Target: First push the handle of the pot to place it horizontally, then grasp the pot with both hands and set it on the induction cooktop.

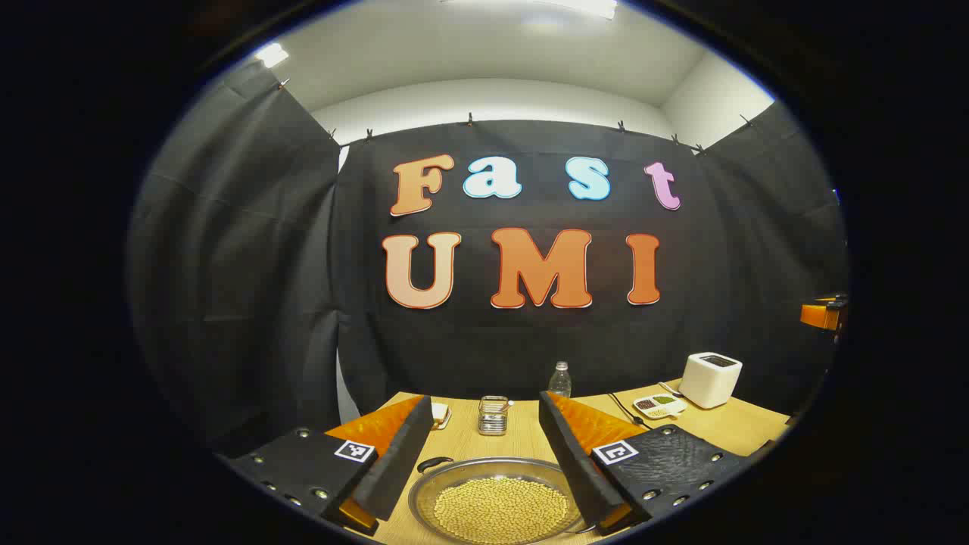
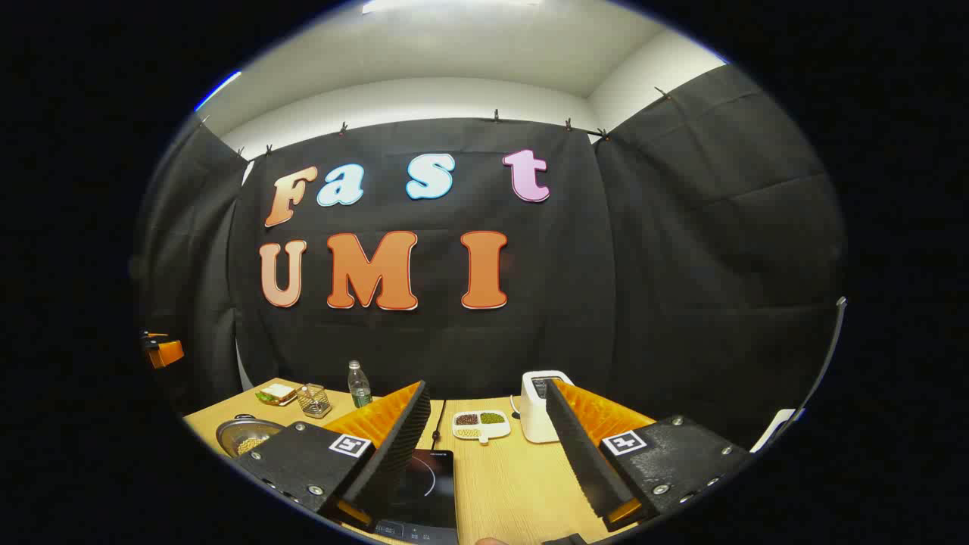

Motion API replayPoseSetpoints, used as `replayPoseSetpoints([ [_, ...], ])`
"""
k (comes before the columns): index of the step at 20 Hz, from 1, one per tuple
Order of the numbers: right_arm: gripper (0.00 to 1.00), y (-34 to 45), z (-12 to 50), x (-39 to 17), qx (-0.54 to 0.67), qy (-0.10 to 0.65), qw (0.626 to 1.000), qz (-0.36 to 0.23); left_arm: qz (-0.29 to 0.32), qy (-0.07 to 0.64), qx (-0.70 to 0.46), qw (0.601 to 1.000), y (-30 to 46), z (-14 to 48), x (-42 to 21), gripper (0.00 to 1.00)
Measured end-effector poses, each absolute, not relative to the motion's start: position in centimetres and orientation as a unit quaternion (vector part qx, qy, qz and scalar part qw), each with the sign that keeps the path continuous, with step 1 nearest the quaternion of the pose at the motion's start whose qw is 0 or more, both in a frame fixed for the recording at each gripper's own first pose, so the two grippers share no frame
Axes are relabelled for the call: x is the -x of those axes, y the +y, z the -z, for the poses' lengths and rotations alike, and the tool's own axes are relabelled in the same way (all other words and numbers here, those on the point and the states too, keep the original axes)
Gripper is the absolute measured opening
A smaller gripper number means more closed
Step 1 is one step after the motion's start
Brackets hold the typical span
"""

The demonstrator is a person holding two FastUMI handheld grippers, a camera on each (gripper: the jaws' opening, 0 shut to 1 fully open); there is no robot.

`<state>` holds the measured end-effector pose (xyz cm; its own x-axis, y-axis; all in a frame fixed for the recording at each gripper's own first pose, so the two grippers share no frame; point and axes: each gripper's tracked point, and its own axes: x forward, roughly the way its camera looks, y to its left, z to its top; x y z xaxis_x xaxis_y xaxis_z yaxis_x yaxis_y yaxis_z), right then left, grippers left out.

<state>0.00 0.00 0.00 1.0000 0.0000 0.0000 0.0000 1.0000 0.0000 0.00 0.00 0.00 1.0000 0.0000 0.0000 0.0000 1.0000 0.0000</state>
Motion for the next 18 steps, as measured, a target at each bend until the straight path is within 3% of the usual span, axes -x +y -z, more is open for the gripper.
replayPoseSetpoints([
  [18, 0.95, -0.13, 0.39, -0.23, -0.009, 0.011, 1.0, 0.002, -0.005, 0.011, -0.001, 1.0, 0.2, 0.16, -0.01, 0.89],
])
